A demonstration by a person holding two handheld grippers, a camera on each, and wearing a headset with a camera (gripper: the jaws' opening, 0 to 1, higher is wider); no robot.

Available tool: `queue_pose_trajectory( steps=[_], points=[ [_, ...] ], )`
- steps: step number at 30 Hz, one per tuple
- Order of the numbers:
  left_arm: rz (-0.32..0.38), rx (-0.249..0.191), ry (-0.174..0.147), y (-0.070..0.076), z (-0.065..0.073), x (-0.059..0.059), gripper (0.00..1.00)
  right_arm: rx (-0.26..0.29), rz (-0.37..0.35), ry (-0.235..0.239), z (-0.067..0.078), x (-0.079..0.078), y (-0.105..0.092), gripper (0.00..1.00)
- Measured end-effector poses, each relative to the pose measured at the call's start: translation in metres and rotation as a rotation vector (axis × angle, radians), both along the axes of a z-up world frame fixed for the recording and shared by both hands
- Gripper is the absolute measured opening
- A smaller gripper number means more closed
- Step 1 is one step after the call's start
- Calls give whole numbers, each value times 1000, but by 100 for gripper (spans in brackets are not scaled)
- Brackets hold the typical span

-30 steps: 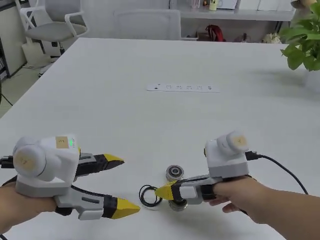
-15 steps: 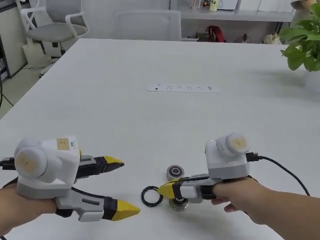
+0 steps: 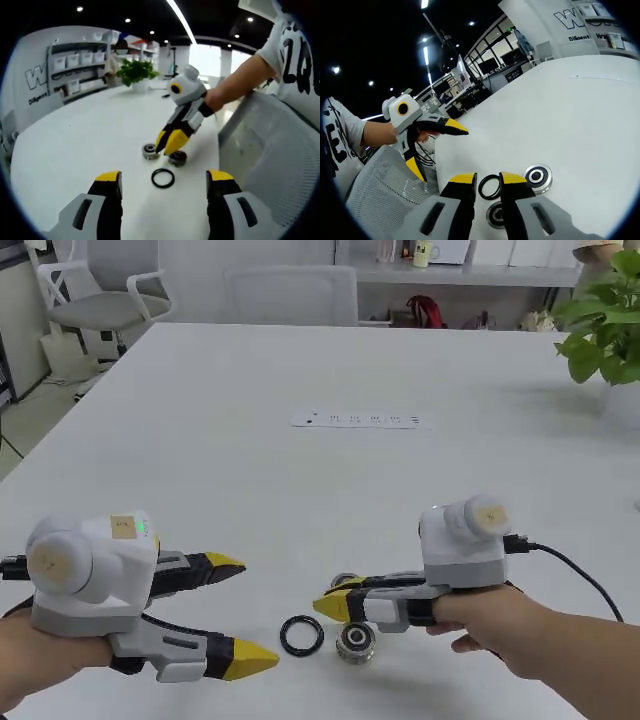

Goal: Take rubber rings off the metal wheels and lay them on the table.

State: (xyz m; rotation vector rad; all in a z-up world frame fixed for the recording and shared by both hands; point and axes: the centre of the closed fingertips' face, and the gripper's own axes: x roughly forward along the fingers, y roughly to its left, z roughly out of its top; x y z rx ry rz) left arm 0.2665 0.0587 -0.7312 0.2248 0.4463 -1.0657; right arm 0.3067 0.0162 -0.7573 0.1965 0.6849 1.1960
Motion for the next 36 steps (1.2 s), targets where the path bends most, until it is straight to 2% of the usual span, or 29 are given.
queue_pose_trajectory(
  steps=[4, 8, 11, 13, 14, 18, 23, 27, 36],
  points=[
    [-1, -5, -15, 0, 8, 2, 70, 26, -15, -53, 17, 5, -4, 19],
    [6, -12, -20, 1, 13, 4, 72, 43, -32, -86, 31, 8, -12, 22],
    [10, -16, -28, 2, 18, 5, 72, 45, -27, -123, 41, 8, -16, 23],
    [11, -18, -34, 2, 22, 6, 73, 32, -15, -172, 47, 7, -21, 26],
    [12, -19, -39, 3, 24, 6, 73, 25, -18, -214, 52, 9, -24, 28],
    [16, -23, -53, 5, 31, 6, 74, 24, -15, -245, 61, 6, -34, 31],
    [14, -21, -66, 6, 38, 5, 76, 18, -24, -282, 65, 8, -49, 34],
    [9, -9, -76, 7, 40, 2, 78, -4, -35, -324, 68, 8, -59, 42],
    [22, -7, -71, 14, 39, -2, 81, -47, -29, -379, 66, 1, -76, 53]
  ],
)
